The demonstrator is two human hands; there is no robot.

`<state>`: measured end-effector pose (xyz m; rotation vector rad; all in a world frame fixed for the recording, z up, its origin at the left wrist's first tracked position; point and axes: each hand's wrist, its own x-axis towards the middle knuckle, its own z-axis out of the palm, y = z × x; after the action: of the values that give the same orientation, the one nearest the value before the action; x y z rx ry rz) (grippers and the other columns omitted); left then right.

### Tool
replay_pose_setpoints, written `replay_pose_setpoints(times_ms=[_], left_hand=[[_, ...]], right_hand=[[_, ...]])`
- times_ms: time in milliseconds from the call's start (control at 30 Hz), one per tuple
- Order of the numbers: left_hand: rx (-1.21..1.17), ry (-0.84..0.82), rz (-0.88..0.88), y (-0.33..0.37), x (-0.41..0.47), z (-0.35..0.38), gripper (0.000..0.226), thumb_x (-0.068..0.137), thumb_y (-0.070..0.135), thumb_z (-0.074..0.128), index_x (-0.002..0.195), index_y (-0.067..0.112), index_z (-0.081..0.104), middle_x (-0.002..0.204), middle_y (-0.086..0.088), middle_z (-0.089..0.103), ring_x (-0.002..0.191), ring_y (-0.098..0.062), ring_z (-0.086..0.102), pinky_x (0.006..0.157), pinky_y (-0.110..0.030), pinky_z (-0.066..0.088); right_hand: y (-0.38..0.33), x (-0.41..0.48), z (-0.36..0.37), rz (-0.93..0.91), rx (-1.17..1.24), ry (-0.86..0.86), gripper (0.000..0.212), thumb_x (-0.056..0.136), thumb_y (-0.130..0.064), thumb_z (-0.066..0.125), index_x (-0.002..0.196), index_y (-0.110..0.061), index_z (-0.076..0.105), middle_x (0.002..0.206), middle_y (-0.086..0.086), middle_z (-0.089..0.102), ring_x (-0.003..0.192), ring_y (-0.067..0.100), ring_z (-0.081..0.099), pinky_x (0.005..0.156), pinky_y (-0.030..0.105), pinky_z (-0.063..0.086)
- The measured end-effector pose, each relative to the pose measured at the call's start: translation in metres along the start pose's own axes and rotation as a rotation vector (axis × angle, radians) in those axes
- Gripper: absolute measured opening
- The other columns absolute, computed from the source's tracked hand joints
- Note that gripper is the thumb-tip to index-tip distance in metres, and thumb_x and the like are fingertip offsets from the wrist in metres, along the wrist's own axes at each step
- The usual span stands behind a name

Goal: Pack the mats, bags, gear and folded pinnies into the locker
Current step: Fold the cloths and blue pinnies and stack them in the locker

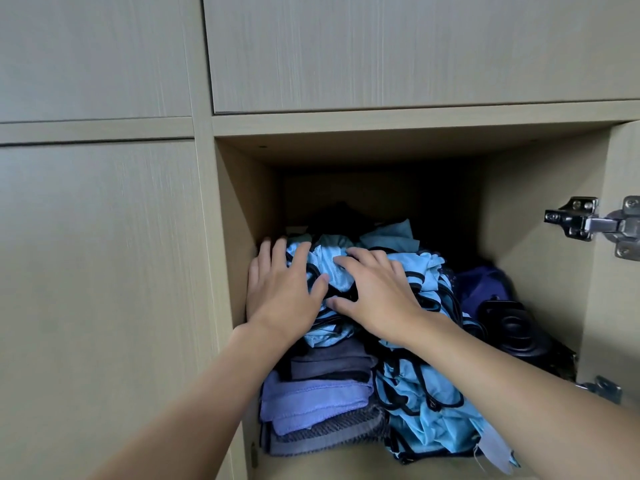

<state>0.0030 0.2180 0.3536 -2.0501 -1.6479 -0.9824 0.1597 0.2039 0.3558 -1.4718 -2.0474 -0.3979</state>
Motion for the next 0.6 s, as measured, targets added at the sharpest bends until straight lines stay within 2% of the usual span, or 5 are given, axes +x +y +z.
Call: replay_pose_setpoints(times_ms=[133, 300, 433, 600], left_hand=[[0.048, 0.048, 0.061, 0.002, -0.001, -0.009, 0.066, 0.099, 0.057, 0.035, 0.157, 0.031, 0.016, 0.161, -0.005, 0.02, 0.15, -0.027, 0.005, 0.121, -0.043, 0.002], [-0.006, 0.048, 0.114, 0.004, 0.001, -0.019, 0.065, 0.095, 0.06, 0.04, 0.152, 0.03, 0.03, 0.156, -0.005, 0.03, 0.147, -0.027, 0.015, 0.12, -0.046, 0.008], [-0.09, 0.04, 0.201, 0.016, -0.001, -0.022, 0.064, 0.094, 0.06, 0.043, 0.148, 0.028, 0.037, 0.153, -0.004, 0.036, 0.147, -0.028, 0.017, 0.119, -0.047, 0.01], [-0.254, 0.038, 0.38, 0.055, -0.013, -0.031, 0.07, 0.085, 0.065, 0.033, 0.142, 0.026, 0.046, 0.144, -0.003, 0.047, 0.146, -0.027, 0.025, 0.115, -0.047, 0.014]], right_hand=[[0.0, -0.005, -0.007, 0.011, 0.004, 0.02, 0.073, 0.09, -0.056, 0.057, 0.151, -0.029, 0.03, 0.157, -0.007, 0.025, 0.142, 0.014, 0.018, 0.113, 0.033, 0.016], [0.001, -0.02, -0.021, 0.065, -0.016, 0.062, 0.075, 0.089, -0.056, 0.059, 0.151, -0.028, 0.028, 0.155, -0.009, 0.026, 0.141, 0.014, 0.02, 0.113, 0.032, 0.016], [0.005, -0.046, -0.039, 0.146, -0.056, 0.105, 0.07, 0.09, -0.054, 0.059, 0.15, -0.029, 0.031, 0.152, -0.01, 0.03, 0.138, 0.014, 0.023, 0.112, 0.033, 0.019], [0.004, -0.1, -0.075, 0.302, -0.152, 0.168, 0.062, 0.091, -0.049, 0.059, 0.145, -0.028, 0.038, 0.143, -0.01, 0.037, 0.133, 0.013, 0.028, 0.108, 0.031, 0.02]])
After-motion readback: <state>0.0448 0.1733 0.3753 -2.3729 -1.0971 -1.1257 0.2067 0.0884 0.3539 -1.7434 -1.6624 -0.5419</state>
